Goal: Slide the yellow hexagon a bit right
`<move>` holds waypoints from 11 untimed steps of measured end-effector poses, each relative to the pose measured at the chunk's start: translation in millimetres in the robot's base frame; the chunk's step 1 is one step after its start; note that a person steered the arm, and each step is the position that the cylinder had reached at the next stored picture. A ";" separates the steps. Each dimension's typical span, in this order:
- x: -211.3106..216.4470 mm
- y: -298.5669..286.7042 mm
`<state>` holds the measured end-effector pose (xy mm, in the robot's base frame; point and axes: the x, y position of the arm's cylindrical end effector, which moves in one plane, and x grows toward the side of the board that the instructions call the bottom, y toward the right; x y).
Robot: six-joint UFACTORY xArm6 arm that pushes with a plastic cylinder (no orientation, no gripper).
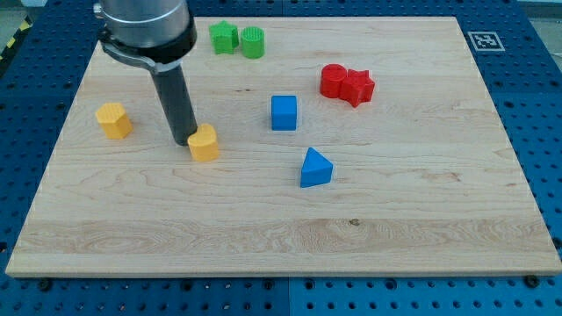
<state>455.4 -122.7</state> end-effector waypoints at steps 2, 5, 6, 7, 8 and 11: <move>9.9 -26.5; -5.8 -151.9; -5.8 -151.9; -5.8 -141.5; -5.8 -123.3; -6.3 -143.7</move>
